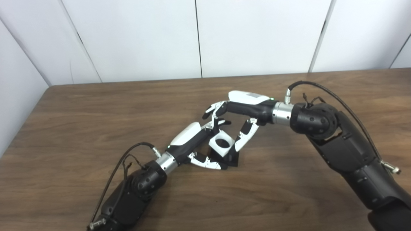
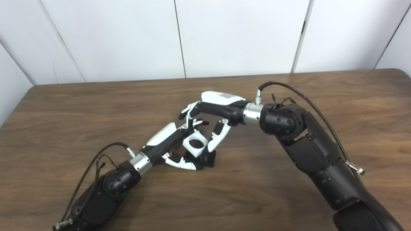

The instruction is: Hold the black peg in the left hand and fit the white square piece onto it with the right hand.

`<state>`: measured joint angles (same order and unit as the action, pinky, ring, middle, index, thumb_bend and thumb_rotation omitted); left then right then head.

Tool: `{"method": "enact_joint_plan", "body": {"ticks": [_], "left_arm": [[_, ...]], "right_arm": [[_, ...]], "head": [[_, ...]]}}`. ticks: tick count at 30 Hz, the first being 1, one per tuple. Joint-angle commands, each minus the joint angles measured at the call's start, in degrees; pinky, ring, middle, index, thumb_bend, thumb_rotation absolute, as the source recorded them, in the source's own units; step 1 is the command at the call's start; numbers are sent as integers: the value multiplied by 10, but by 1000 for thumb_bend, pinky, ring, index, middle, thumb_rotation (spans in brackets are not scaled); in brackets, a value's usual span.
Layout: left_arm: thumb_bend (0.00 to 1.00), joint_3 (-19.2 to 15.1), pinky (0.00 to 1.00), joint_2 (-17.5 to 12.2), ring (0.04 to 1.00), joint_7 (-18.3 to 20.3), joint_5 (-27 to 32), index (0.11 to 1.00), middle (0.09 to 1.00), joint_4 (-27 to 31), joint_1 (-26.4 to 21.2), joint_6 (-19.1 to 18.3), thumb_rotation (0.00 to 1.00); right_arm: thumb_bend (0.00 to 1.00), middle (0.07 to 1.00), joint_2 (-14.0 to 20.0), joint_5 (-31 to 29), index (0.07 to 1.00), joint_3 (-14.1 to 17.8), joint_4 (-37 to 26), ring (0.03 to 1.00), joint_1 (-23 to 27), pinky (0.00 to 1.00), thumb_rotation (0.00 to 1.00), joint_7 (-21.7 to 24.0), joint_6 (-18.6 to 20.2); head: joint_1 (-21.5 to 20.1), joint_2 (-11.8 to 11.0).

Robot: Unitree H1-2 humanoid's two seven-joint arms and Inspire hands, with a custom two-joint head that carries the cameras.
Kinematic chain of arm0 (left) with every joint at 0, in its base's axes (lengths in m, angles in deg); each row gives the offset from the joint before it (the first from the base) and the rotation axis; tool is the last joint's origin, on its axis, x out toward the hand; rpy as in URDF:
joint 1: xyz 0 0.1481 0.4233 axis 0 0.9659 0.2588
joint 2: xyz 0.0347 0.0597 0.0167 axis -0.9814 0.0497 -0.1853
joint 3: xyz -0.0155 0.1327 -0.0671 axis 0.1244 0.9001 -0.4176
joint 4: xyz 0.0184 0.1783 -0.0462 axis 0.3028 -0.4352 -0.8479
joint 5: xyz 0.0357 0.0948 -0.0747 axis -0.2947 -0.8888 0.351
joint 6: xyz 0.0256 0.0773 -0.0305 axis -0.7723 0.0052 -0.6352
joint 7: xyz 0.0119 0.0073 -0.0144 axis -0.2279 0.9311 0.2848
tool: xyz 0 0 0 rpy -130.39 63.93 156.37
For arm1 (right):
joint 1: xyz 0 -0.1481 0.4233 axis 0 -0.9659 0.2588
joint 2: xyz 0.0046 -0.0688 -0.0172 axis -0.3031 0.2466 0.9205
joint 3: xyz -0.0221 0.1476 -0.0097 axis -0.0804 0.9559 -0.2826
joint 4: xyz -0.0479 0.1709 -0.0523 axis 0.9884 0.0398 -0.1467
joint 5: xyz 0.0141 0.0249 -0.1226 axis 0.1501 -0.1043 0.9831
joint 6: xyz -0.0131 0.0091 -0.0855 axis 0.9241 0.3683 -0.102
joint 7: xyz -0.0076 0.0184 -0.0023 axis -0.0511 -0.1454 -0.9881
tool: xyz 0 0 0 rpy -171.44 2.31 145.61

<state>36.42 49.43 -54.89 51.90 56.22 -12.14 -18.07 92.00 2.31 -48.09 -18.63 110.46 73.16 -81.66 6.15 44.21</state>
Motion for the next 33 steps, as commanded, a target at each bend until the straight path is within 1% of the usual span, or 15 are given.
{"method": "enact_joint_plan", "body": {"ticks": [1,5,12,14,18,26,33], "left_arm": [[520,28,912,-2,984,45,-41,495,941,-22,34,-44,81],[520,28,910,-5,986,46,-42,495,943,-20,34,-44,82],[520,28,917,-8,989,51,-39,495,945,-15,34,-50,81],[520,28,911,-7,989,49,-39,495,944,-17,33,-46,80],[520,28,911,-5,986,45,-39,495,941,-21,32,-41,82],[519,29,907,-3,985,45,-41,495,943,-20,30,-43,83],[520,31,906,-3,986,44,-44,495,943,-17,31,-46,82]], "right_arm": [[518,840,11,-5,479,9,-15,907,34,829,140,-1,-5],[518,843,18,-5,479,12,-16,908,40,855,141,-2,-6],[519,842,27,-2,479,15,-18,907,51,825,143,2,-5],[519,841,28,-3,479,16,-19,906,51,825,142,4,-4],[519,841,30,-4,479,15,-20,907,50,838,142,8,-3],[519,837,29,-4,479,11,-18,899,46,841,142,8,-8],[518,839,28,-6,479,5,-19,906,42,850,141,12,-2]], "head": [[0,0],[-5,0],[-4,0],[-2,1],[0,1],[2,3],[3,6]]}}
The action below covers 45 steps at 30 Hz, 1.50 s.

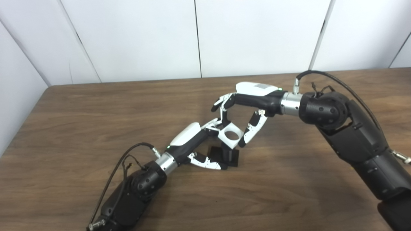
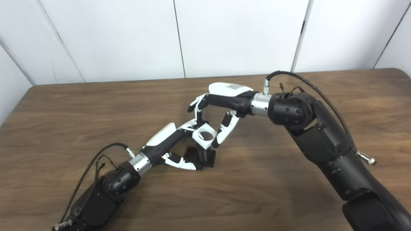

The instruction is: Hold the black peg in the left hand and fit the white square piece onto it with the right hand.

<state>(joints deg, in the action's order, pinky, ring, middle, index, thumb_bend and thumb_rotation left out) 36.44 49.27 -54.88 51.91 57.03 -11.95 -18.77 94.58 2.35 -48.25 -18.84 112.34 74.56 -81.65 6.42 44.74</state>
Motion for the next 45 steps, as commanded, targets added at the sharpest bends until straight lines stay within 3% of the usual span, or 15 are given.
{"method": "enact_joint_plan", "body": {"ticks": [1,7,23,45], "left_arm": [[520,30,905,-1,985,45,-43,495,942,-24,29,-39,82],[520,30,907,0,984,42,-44,495,941,-26,29,-37,81],[519,32,912,5,981,42,-46,495,941,-23,28,-42,83],[520,33,908,2,985,45,-47,495,939,-12,33,-53,81]], "right_arm": [[518,838,2,-6,479,5,-17,906,23,850,141,-1,-3],[517,834,0,-2,479,-2,-11,900,14,820,141,-2,-8],[518,843,-10,-4,479,-7,6,914,0,870,140,-8,-9],[519,838,-9,6,479,-6,40,914,3,865,138,-18,-18]], "head": [[0,1],[1,2],[4,4],[7,5]]}}
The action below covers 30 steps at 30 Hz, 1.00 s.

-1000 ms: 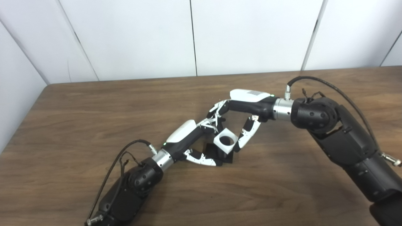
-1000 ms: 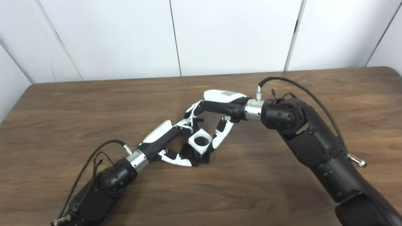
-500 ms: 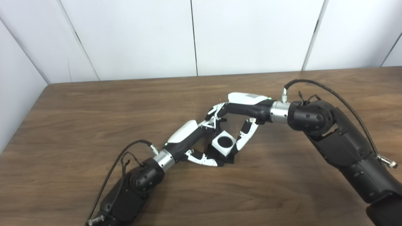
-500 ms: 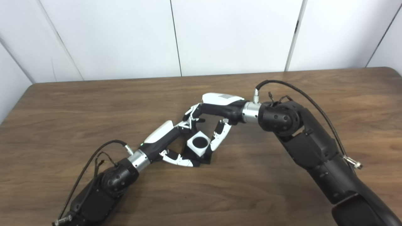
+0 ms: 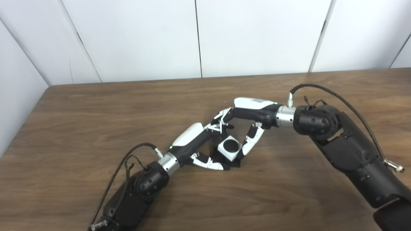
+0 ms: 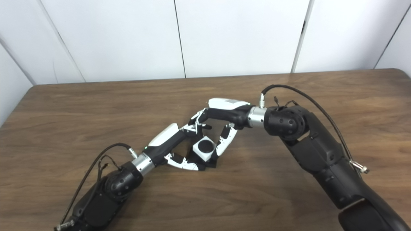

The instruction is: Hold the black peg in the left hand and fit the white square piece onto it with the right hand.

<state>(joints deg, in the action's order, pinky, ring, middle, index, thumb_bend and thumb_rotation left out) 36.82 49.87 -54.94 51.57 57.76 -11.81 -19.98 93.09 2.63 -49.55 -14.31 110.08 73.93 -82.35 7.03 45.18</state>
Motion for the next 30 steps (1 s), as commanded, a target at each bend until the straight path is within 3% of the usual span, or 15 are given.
{"method": "enact_joint_plan", "body": {"ticks": [1,9,10,11,15,30], "left_arm": [[520,29,906,-4,985,46,-43,495,940,-19,32,-42,80],[519,28,903,-7,983,46,-40,495,941,-23,32,-37,83],[519,28,903,-7,984,47,-39,495,942,-22,32,-38,83],[519,27,904,-8,984,48,-39,495,943,-21,32,-39,83],[520,27,907,-9,983,48,-39,495,941,-21,31,-38,82],[520,28,909,-11,985,55,-37,495,942,-14,31,-48,80]], "right_arm": [[518,838,6,4,479,7,-4,913,25,865,137,-12,-12],[517,859,16,23,491,0,-4,916,28,852,150,-6,-4],[687,879,18,25,620,-2,-8,923,30,850,254,2,4],[759,894,20,26,685,-4,-11,930,31,855,305,10,13],[932,940,23,23,842,-3,-17,939,32,850,382,25,32],[957,952,34,28,839,0,-27,953,34,870,395,37,56]], "head": [[0,1],[-1,1],[-2,1],[-3,1],[-3,1],[-4,2]]}}
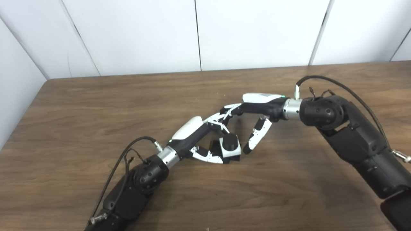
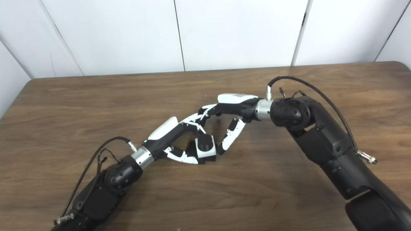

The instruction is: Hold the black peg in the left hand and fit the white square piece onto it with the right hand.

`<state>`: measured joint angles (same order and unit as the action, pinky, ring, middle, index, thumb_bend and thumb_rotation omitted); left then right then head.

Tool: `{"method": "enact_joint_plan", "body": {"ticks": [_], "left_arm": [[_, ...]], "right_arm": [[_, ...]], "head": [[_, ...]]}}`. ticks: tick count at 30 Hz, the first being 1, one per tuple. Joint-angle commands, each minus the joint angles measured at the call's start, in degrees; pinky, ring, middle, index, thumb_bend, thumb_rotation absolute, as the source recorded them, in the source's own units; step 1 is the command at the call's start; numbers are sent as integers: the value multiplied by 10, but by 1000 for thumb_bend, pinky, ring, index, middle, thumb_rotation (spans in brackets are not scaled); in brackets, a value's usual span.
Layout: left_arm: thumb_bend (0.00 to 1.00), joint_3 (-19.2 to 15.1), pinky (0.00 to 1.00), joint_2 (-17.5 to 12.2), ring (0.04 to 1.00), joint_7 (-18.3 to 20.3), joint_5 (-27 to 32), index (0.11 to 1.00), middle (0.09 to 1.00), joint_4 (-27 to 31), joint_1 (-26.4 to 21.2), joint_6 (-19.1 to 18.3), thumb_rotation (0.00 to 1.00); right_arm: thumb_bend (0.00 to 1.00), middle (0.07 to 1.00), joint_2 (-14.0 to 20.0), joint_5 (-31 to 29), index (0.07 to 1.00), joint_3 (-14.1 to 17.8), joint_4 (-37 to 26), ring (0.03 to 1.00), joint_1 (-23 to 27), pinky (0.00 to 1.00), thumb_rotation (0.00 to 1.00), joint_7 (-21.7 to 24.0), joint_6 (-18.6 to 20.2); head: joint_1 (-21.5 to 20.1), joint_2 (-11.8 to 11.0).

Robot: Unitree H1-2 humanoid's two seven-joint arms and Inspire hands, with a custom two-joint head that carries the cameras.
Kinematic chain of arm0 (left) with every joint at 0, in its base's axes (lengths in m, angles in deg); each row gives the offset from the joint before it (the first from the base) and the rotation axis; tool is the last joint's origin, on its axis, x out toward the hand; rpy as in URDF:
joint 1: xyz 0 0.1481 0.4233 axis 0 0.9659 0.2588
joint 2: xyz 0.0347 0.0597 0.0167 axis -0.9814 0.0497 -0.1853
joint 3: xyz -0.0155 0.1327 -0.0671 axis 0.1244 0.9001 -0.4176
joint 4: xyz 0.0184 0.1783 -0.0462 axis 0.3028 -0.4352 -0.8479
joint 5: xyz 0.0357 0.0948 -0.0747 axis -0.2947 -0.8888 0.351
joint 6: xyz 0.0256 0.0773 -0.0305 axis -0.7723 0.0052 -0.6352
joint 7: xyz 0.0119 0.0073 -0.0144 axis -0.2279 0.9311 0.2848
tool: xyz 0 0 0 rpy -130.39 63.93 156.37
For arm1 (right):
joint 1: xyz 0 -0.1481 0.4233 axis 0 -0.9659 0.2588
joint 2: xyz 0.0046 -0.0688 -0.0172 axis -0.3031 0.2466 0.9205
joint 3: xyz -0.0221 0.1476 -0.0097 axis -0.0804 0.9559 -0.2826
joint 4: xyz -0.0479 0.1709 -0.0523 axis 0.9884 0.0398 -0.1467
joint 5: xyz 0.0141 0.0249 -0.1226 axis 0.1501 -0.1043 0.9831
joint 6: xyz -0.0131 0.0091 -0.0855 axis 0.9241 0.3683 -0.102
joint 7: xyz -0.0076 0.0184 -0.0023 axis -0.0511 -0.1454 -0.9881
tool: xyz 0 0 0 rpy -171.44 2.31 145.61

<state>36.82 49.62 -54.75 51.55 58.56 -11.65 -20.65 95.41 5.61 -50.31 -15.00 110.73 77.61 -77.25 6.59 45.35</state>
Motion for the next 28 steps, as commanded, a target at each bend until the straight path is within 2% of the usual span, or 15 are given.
{"method": "enact_joint_plan", "body": {"ticks": [1,10,16,20,23,26,28], "left_arm": [[520,28,909,-8,984,52,-37,495,942,-23,29,-40,80],[520,26,893,-13,981,49,-36,495,940,-24,31,-33,80],[520,26,903,-18,983,53,-36,495,942,-18,31,-38,81],[519,24,900,-18,983,50,-33,495,944,-26,29,-28,83],[519,24,898,-19,984,51,-32,495,944,-28,28,-28,82],[520,23,902,-20,986,53,-30,495,944,-24,29,-32,81],[520,22,898,-20,981,50,-29,496,942,-25,30,-27,81]], "right_arm": [[957,951,11,-2,838,9,-20,951,27,869,397,-1,3],[947,945,24,-1,842,23,-15,944,25,857,405,-12,-5],[925,927,34,-18,839,59,-25,938,10,847,345,-24,14],[862,894,28,-27,817,93,-33,897,-14,755,229,-61,17],[815,887,22,-33,818,112,-32,884,-34,743,137,-90,19],[811,878,12,-37,823,131,-28,864,-55,728,136,-125,8],[806,875,4,-36,836,141,-31,859,-71,736,180,-149,11]], "head": [[1,1],[-7,-1],[-13,-3],[-16,-4],[-19,-4],[-21,-5],[-21,-5]]}}
